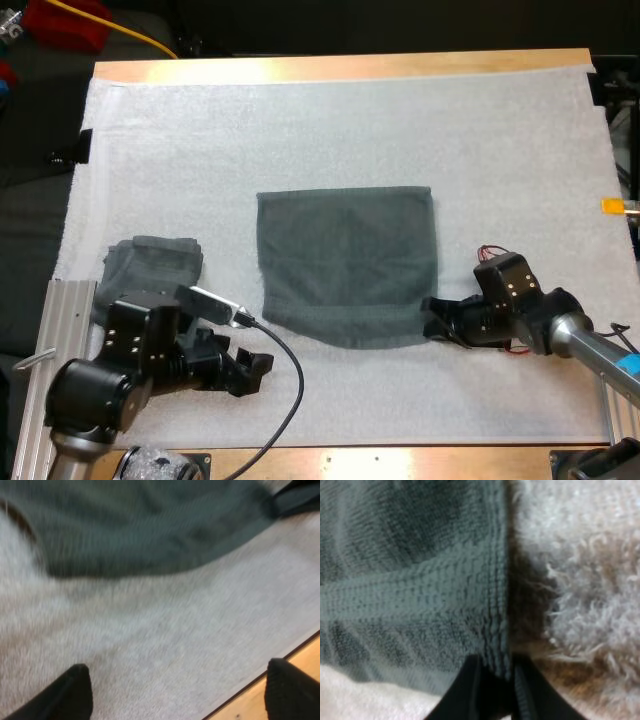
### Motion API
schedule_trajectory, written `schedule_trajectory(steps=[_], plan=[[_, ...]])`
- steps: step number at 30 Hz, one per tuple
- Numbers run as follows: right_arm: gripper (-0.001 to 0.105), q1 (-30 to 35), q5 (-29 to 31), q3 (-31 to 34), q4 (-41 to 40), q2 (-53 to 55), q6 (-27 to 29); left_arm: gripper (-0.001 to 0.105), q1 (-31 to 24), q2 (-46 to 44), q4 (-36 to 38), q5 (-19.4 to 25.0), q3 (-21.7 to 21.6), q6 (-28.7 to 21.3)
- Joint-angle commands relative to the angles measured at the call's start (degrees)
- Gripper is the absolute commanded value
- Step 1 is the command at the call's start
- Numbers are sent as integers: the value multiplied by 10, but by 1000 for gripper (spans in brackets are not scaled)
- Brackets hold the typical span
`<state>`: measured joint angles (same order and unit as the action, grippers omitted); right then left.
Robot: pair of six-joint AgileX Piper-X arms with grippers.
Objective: Pick towel from pile, fold and stack
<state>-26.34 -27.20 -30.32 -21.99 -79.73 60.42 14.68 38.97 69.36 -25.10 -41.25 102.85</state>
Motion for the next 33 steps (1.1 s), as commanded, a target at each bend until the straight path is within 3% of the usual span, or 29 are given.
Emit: schedule_trajectory(steps=[1, 6, 23, 30, 33], plan=[[0, 2, 2, 0, -3, 9, 2, 68, 0, 4, -19, 4, 17, 2], [0, 2, 0, 0, -14, 9, 4, 68, 0, 39, -79, 4, 64, 17], [0, 2, -13, 0, -14, 9, 12, 68, 0, 295, -303, 4, 65, 23], [0, 2, -15, 0, -14, 9, 12, 68, 0, 356, -365, 4, 64, 23], [0, 2, -15, 0, -14, 9, 12, 68, 0, 366, -384, 25, 64, 23]])
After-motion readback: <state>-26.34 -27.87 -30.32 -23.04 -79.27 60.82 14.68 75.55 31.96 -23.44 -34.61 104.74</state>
